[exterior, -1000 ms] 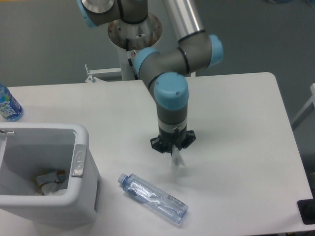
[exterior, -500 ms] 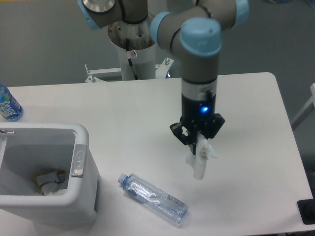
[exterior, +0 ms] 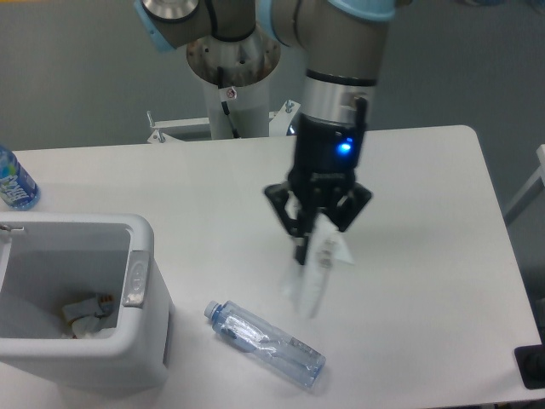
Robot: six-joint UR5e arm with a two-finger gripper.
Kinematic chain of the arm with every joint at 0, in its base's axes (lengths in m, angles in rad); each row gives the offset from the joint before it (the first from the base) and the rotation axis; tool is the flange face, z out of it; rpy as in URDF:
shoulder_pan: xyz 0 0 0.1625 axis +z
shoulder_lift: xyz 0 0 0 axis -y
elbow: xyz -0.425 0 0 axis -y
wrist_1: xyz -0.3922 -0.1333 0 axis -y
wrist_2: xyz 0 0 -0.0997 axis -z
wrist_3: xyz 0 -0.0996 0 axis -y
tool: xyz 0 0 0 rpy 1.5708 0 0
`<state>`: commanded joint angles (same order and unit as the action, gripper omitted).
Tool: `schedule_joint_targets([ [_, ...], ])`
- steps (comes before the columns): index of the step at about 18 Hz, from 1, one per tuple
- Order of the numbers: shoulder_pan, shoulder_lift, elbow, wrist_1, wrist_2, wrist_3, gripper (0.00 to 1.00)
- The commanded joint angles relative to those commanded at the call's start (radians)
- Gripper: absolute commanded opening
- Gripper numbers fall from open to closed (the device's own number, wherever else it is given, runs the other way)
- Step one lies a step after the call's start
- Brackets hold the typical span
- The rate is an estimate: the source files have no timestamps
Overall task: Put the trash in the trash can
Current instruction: 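Carry the paper over the white bin and open the gripper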
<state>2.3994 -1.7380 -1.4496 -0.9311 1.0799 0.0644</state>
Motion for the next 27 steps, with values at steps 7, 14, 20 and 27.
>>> schedule_joint_targets([
  [7, -0.169, 0.003, -0.008, 0.003, 0.002, -0.026, 0.26],
  [14, -0.275, -0.018, -0.038, 0.008, 0.003, -0.014, 0.60],
  [20, -0.287, -0.035, -0.026, 0.051, 0.002, -0.005, 1.00],
  [27, -0.272, -0.050, 0.023, 0.057, 0.002, -0.067, 1.00],
])
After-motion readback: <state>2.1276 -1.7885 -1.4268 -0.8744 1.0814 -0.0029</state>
